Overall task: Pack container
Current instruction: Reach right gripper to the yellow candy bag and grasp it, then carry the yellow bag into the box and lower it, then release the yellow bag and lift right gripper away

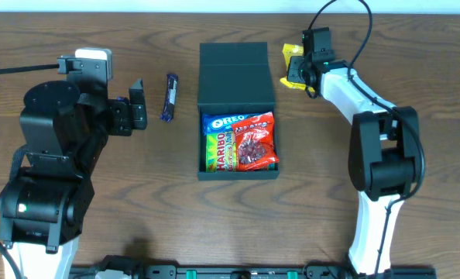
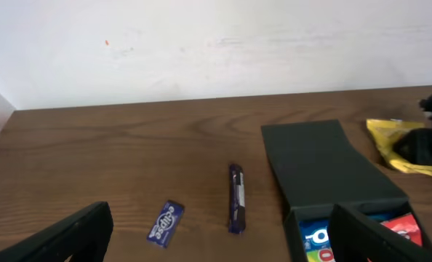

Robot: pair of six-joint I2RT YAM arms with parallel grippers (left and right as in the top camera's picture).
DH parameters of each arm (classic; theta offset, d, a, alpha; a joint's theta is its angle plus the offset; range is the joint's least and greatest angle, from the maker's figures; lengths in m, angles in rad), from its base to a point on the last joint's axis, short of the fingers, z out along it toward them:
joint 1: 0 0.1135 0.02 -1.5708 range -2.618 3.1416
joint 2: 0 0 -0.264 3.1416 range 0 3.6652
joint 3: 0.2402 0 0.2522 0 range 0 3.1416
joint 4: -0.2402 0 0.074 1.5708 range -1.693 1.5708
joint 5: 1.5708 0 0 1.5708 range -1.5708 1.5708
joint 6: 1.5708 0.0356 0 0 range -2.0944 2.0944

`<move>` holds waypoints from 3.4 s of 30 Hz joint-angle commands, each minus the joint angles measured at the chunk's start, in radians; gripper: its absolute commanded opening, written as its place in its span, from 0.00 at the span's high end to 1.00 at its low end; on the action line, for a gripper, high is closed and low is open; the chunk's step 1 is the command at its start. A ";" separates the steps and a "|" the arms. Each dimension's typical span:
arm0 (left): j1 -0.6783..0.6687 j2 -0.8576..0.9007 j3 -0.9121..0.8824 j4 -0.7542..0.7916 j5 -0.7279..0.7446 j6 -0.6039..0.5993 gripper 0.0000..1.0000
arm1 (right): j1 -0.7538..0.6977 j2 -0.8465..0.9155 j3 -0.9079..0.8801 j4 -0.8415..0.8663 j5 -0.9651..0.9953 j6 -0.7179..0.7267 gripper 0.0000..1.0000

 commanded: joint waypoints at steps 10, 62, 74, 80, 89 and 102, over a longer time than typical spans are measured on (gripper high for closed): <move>0.003 -0.010 0.010 0.002 -0.029 0.016 0.05 | 0.106 -0.410 0.013 -0.240 -0.107 -0.003 0.93; 0.003 -0.010 0.010 0.005 -0.029 0.023 0.05 | 0.614 -0.438 -0.350 -0.091 0.068 0.274 0.99; 0.003 -0.010 0.010 -0.003 -0.029 0.023 0.05 | 0.610 -0.290 -0.350 -0.093 0.077 0.264 0.99; 0.003 -0.010 0.010 -0.026 -0.029 0.064 0.05 | 0.607 -0.308 -0.334 -0.094 0.076 0.178 0.99; 0.003 0.083 0.009 -0.066 -0.029 0.146 0.05 | 0.532 -0.569 -0.280 -0.016 0.080 0.100 0.73; 0.003 0.473 0.009 0.051 -0.028 0.146 0.05 | 0.259 -0.649 -0.280 -0.005 0.080 0.063 0.21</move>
